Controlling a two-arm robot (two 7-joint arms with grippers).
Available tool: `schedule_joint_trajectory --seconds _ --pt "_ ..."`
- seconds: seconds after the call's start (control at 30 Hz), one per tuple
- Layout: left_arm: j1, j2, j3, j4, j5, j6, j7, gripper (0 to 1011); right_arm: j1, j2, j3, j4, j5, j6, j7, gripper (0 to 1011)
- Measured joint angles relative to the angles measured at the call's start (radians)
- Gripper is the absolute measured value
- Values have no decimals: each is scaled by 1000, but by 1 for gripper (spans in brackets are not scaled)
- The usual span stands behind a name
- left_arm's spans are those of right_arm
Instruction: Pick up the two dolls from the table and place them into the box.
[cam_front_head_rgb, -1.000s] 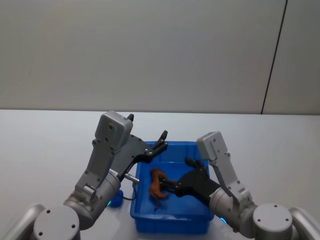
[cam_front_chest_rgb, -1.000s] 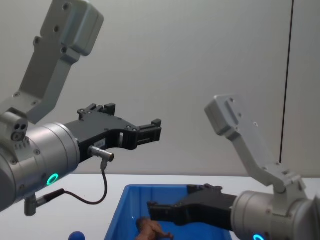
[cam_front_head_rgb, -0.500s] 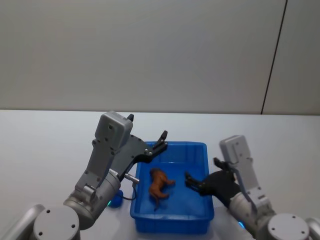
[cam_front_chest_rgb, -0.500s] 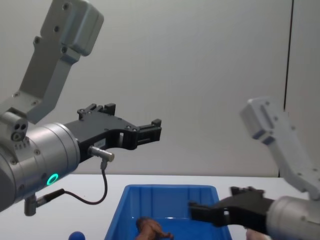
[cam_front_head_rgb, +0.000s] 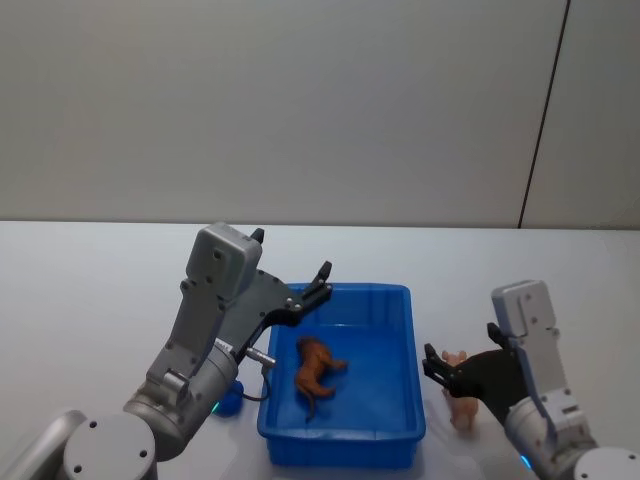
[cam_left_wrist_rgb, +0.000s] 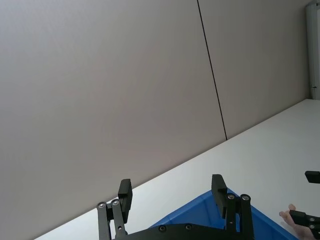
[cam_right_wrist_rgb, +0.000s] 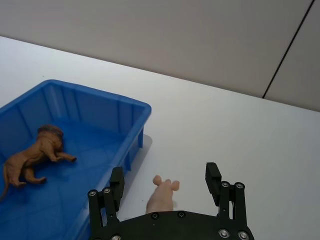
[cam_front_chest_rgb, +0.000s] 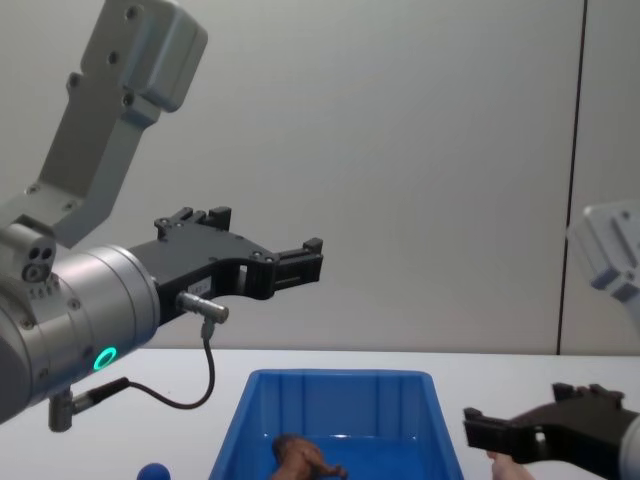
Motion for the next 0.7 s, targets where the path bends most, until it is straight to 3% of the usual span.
schedule_joint_trajectory --seconds 0.7 --pt "0 0 0 0 0 0 0 1001 -36 15 15 0 47 43 -1 1001"
